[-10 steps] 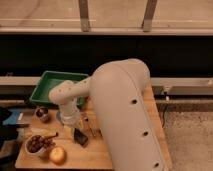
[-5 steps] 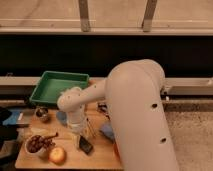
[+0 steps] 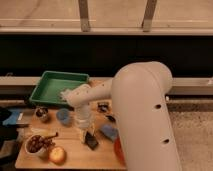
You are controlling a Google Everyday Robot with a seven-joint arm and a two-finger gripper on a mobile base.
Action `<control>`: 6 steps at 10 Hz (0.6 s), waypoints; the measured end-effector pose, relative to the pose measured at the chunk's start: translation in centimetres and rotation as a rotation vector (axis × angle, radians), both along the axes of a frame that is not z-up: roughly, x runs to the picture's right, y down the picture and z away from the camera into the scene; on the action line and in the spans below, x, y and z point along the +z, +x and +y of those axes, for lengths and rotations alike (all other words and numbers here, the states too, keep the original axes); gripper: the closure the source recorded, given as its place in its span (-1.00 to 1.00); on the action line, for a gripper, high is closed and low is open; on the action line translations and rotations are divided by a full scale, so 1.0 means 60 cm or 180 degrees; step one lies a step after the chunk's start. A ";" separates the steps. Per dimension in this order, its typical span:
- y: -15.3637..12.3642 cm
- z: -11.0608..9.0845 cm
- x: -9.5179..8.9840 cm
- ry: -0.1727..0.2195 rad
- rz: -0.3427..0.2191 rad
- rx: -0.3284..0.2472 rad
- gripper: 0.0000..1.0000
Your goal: Wipe table surface with eraser
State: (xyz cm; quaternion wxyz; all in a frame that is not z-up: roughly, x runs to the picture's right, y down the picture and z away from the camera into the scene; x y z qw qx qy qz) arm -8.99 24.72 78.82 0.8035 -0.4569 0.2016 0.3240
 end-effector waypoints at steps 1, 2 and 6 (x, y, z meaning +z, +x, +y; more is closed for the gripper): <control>-0.003 -0.011 0.000 0.0040 -0.0001 -0.0007 0.62; -0.016 -0.020 0.000 0.0072 -0.0020 -0.0024 0.62; -0.106 -0.045 0.000 0.0175 -0.0261 -0.0234 0.62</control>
